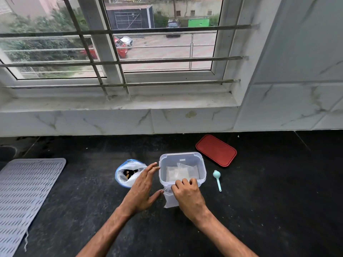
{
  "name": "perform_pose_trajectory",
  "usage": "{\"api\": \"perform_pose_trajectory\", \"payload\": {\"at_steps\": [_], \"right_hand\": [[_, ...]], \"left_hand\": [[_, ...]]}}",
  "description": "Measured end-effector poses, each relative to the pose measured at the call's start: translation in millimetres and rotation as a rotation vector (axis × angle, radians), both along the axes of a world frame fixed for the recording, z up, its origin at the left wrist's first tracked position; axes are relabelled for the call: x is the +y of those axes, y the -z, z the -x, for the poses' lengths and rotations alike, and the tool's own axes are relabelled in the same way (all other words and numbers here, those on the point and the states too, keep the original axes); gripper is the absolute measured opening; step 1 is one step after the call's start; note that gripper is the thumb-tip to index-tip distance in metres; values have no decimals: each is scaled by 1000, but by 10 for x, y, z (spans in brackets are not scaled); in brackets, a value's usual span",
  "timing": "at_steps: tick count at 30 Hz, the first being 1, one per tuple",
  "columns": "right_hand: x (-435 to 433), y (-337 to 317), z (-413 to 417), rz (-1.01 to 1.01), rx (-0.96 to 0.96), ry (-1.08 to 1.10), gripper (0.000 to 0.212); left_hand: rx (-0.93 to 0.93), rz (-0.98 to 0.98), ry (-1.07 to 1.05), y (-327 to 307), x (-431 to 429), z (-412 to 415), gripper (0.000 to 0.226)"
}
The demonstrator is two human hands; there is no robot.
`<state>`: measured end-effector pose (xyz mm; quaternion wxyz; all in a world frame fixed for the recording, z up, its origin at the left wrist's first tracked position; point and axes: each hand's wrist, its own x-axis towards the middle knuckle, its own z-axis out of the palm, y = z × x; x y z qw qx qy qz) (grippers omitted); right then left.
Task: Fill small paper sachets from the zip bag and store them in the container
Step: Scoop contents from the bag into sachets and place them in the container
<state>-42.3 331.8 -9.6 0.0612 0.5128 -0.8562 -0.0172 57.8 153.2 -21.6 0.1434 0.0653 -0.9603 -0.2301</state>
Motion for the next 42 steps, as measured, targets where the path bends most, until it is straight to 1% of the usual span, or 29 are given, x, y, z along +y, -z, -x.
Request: {"api": "perform_pose_trajectory", "payload": {"at_steps": [3, 4, 6, 7, 9, 11, 12, 14, 16, 20, 23, 25, 27, 29, 31, 32, 34, 35, 37, 39, 41, 42], "right_hand": [[11, 47, -1, 42, -5, -2, 47], [23, 41, -2, 66, -11, 4, 44], [78, 2, 47, 173, -38, 62, 31], [130, -20, 106, 262, -73, 126, 22], [268, -26, 309, 447, -183, 321, 9], [446, 73, 594, 512, -311, 551, 5], [526, 156, 738, 499, -350, 643, 7], [639, 330, 989, 430, -379, 754, 14], [679, 472, 1148, 329, -383, 798, 24], [625, 649, 1274, 161, -430, 816, 39], [609, 732, 1291, 144, -381, 798, 36], [646, 739, 1308, 210, -343, 805, 31], [638, 663, 1344, 423, -399, 835, 27], [587, 445, 1383, 673, -505, 871, 25], [448, 156, 1375, 845, -604, 830, 30], [336, 5, 1351, 892, -655, 780, 33], [81, -288, 1229, 902, -764, 630, 33], [-79, -426, 1117, 877, -823, 538, 30], [-414, -619, 820, 754, -922, 357, 20], [-786, -672, 493, 562, -967, 221, 17], [-1187, -565, 186, 370, -943, 181, 19], [-1373, -500, 54, 283, -897, 179, 20]], "left_hand": [[8, -13, 10, -22, -12, 45, 75], [10, -15, 7, -28, -16, 62, 75], [14, -22, 2, -35, -29, 97, 75], [17, -28, -1, -35, -32, 115, 74], [25, -23, -9, -44, -45, 137, 71], [33, -5, -16, -57, -45, 163, 69], [32, 8, -19, -67, -40, 181, 68], [24, 35, -28, -100, -12, 234, 66], [21, 61, -27, -126, 28, 293, 64], [5, 126, -78, -167, 80, 316, 60], [59, 101, -239, -178, 66, 176, 50], [158, 43, -420, -178, 54, 49, 41], [263, -42, -650, -152, -14, -98, 36], [291, -207, -903, -89, -151, -221, 33], [207, -356, -1135, 32, -329, -335, 38], [154, -401, -1202, 96, -418, -371, 42], [73, -492, -1244, 192, -526, -368, 51], [49, -549, -1248, 222, -585, -346, 56], [17, -655, -1240, 270, -685, -275, 64], [-19, -731, -1207, 328, -774, -184, 69], [-80, -780, -1167, 383, -868, -115, 67], [-110, -795, -1140, 423, -921, -91, 60]]}}
